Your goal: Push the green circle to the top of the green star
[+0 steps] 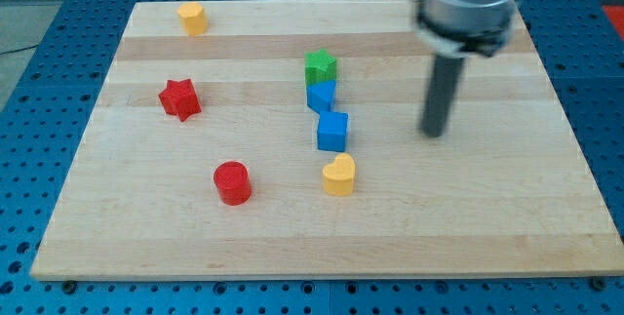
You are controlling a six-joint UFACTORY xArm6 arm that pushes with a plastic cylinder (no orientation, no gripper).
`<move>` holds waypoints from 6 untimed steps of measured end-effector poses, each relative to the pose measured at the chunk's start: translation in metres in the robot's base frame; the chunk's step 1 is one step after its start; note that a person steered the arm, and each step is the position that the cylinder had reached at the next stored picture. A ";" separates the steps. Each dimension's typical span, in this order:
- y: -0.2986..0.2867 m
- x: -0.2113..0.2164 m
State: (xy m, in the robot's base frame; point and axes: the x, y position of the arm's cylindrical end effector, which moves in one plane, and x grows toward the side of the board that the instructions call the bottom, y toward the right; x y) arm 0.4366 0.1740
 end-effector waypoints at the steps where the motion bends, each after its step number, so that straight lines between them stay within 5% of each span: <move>1: 0.080 -0.060; 3: 0.107 -0.215; 5: -0.047 -0.182; 6: -0.072 -0.188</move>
